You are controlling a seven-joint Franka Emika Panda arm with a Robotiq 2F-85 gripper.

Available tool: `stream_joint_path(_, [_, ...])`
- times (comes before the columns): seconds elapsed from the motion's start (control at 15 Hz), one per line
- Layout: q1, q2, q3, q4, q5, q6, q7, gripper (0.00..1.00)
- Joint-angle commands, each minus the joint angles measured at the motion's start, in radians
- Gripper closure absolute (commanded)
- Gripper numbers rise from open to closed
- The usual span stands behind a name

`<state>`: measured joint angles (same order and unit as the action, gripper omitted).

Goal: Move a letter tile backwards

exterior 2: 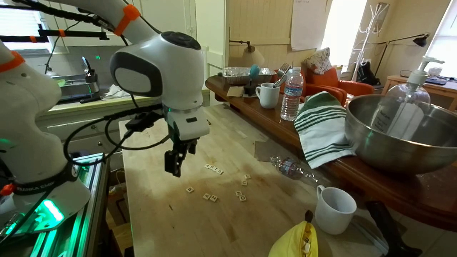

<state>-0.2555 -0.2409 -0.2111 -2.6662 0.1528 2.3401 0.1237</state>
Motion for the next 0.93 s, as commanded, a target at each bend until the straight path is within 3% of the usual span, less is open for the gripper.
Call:
stream_joint_path(0.0, [0.024,0.067,-0.041,-0.023,0.060,0.153,-0.164,0.00])
stream_joint_path(0.2, [0.040,0.116,-0.057,-0.018,0.144,0.229,-0.258,0.00])
stream_joint_path(0.27, [0.019,0.079,-0.042,-0.015,0.084,0.179,-0.196,0.00])
stream_joint_path(0.87, [0.029,0.135,-0.049,-0.017,0.111,0.257,-0.258,0.00])
